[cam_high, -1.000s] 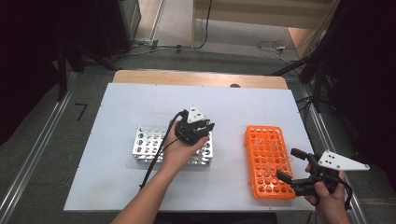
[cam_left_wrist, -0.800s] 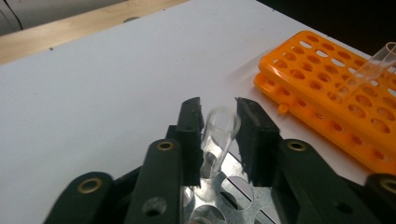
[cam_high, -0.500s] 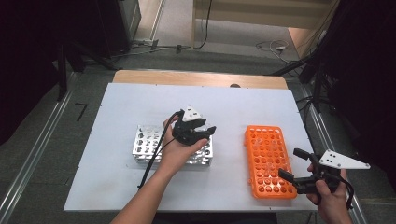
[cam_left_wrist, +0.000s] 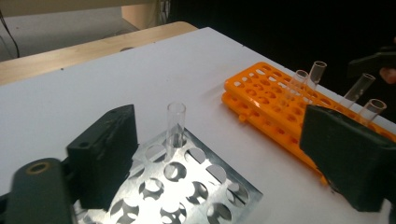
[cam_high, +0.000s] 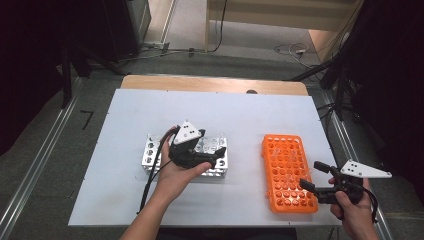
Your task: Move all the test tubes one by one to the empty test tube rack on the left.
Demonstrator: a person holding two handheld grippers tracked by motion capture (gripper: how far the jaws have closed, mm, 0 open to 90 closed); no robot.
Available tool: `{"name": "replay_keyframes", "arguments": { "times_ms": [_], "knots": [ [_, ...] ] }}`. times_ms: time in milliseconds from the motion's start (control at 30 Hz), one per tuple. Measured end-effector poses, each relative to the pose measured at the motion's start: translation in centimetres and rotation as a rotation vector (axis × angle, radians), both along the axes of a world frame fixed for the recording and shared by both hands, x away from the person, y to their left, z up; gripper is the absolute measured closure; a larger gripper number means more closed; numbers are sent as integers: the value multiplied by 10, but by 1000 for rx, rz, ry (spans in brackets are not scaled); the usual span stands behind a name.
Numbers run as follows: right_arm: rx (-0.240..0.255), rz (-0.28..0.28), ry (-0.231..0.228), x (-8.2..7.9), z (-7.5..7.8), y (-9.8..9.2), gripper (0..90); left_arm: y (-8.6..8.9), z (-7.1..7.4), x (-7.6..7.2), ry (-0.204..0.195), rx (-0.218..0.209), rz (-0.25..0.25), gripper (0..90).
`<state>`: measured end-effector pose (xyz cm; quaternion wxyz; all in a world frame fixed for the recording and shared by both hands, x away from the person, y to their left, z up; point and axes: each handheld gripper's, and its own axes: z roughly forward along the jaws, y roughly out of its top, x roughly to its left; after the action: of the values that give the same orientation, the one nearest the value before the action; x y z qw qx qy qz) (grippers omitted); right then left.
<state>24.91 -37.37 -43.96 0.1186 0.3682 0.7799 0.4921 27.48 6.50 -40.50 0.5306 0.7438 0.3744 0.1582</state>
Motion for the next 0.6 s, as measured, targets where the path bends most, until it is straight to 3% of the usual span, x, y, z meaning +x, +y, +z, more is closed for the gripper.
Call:
{"name": "replay_keyframes", "arguments": {
  "times_ms": [167, 300, 500, 600],
  "knots": [
    [-8, -21, -6, 0, -1, -4, 132, 15, 1, -16, 7, -13, 13, 12],
    [-31, -24, 17, 2, -8, -4, 238, 30, -1, -29, 1, -29, 41, 0],
    [-89, -26, 54, 5, -18, -1, 371, 39, -4, -39, -1, -29, 41, 0],
    [-84, -23, 68, 6, -22, -2, 450, 45, -7, -45, 5, -29, 55, 0]
  ]
}}
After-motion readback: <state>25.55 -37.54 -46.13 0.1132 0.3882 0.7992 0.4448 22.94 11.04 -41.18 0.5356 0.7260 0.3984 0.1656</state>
